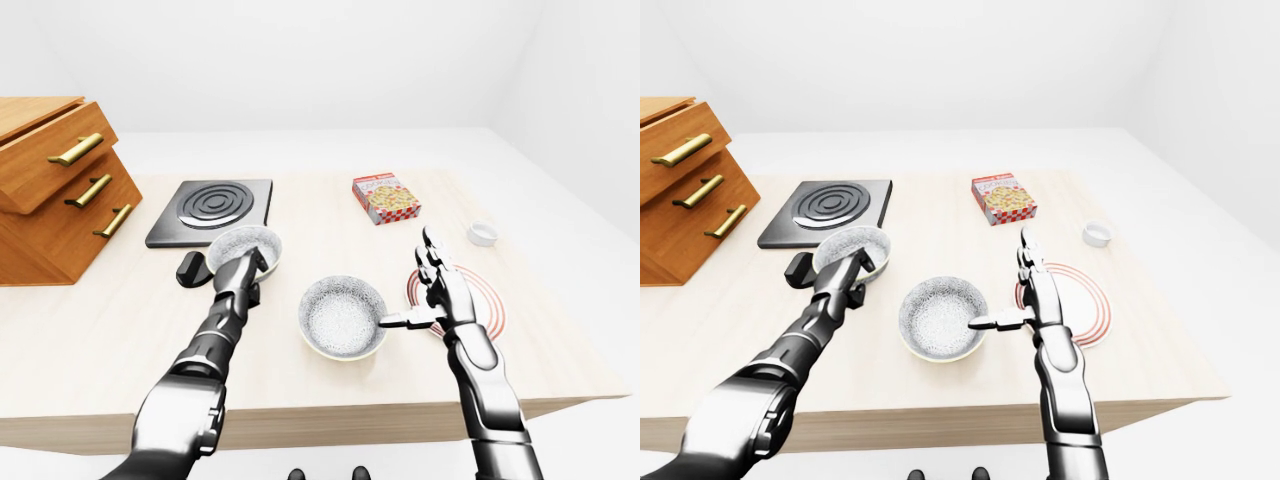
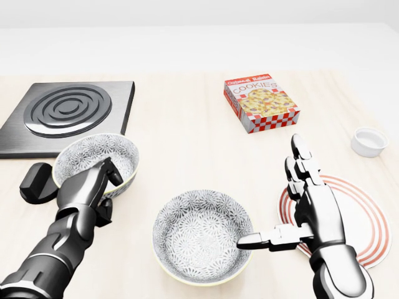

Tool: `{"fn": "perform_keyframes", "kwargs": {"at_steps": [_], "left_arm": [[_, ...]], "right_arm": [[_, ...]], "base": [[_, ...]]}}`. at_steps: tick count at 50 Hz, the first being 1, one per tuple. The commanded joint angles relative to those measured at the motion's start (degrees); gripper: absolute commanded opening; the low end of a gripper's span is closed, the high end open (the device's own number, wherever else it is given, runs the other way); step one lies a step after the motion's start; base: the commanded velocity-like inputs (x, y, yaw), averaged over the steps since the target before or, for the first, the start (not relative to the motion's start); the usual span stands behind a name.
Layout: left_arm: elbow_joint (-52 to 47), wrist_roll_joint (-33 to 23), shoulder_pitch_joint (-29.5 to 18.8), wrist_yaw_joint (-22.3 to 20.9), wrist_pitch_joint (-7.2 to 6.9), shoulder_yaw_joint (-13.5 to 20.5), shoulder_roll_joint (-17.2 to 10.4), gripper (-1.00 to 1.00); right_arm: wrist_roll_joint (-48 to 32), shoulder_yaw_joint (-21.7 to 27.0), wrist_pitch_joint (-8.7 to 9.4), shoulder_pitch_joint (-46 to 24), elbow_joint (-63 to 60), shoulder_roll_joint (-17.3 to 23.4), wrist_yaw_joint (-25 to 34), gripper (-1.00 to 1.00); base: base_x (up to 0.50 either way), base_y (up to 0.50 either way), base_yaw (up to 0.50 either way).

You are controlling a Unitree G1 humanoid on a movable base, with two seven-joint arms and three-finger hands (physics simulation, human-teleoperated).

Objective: Pick the akita bowl from table center and place it on the plate.

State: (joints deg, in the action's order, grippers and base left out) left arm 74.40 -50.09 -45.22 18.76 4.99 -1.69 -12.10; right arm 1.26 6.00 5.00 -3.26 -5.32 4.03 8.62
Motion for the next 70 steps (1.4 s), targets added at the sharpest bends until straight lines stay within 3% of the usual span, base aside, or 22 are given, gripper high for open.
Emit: {"fn": "perform_keyframes", "kwargs": {"at_steps": [1, 5, 11, 20, 24, 32, 37, 46, 47, 49, 51, 70], "left_arm": [[-6.22, -1.75, 4.26, -1.36, 0.01, -2.72, 2.32, -1.00], [-18.91, -1.95, 9.08, -7.73, 0.01, -2.49, 2.99, -1.00], [-48.89, -4.43, 21.21, -21.06, -0.33, -2.16, 5.51, -1.00], [-67.62, -6.59, 25.78, -30.24, -3.80, -1.76, 7.01, -1.00], [-74.19, -7.61, 27.71, -33.92, -4.55, -1.93, 7.36, -1.00], [-81.48, -9.26, 30.65, -38.19, -4.79, -3.19, 8.71, -1.00], [-81.97, -9.43, 30.64, -39.25, -3.84, -3.01, 8.76, -1.00], [-81.33, -9.74, 30.99, -39.68, -2.16, -3.65, 9.04, -1.00], [-82.32, -10.02, 31.35, -40.28, -2.38, -3.92, 9.31, -1.00], [-88.60, -11.86, 33.08, -44.36, -4.94, -5.48, 10.87, -1.00], [-91.36, -12.75, 33.50, -46.51, -6.07, -6.41, 11.69, -1.00], [-97.64, -15.66, 36.95, -50.44, -6.99, -11.22, 14.48, -1.00]], "right_arm": [[0.25, 0.47, 0.00, 1.27, -1.07, 0.14, 0.76, 1.00], [0.09, 0.46, 0.00, 1.28, -1.15, 0.01, 0.79, 1.00], [0.30, 0.90, 0.00, 2.69, -2.43, 0.04, 1.45, 1.00], [-0.01, 0.83, 0.00, 2.01, -2.58, -0.20, 1.20, 1.00], [-0.17, 0.43, 0.00, 1.19, -2.33, -0.25, 0.66, 1.00], [-1.17, -0.37, 0.00, -0.30, -4.21, 0.03, 0.18, 1.00], [-5.96, -0.32, 0.00, -3.45, -6.23, 2.40, 1.52, 1.00], [-23.90, -0.14, 0.00, -9.82, -9.33, 8.75, 15.63, 1.00], [-25.27, 0.08, 0.00, -10.14, -8.75, 8.75, 16.63, 1.00], [-28.28, 0.08, 0.00, -10.64, -7.40, 9.29, 18.40, 1.00], [-29.87, 0.41, 0.00, -11.61, -6.08, 9.18, 20.00, 1.00], [-38.83, -3.70, 0.00, -20.58, 3.52, 6.55, 21.18, 1.00]], "base": [[0.00, 0.00, 0.00], [0.00, 0.00, 0.00], [0.00, 0.00, 0.00], [0.00, 0.00, 0.00], [0.00, 0.00, 0.00], [0.00, 0.00, 0.00], [0.00, 0.00, 0.00], [0.00, 0.00, 0.00], [0.00, 0.00, 0.00], [0.00, 0.00, 0.00], [0.00, 0.00, 0.00], [0.00, 0.00, 0.00]]}}
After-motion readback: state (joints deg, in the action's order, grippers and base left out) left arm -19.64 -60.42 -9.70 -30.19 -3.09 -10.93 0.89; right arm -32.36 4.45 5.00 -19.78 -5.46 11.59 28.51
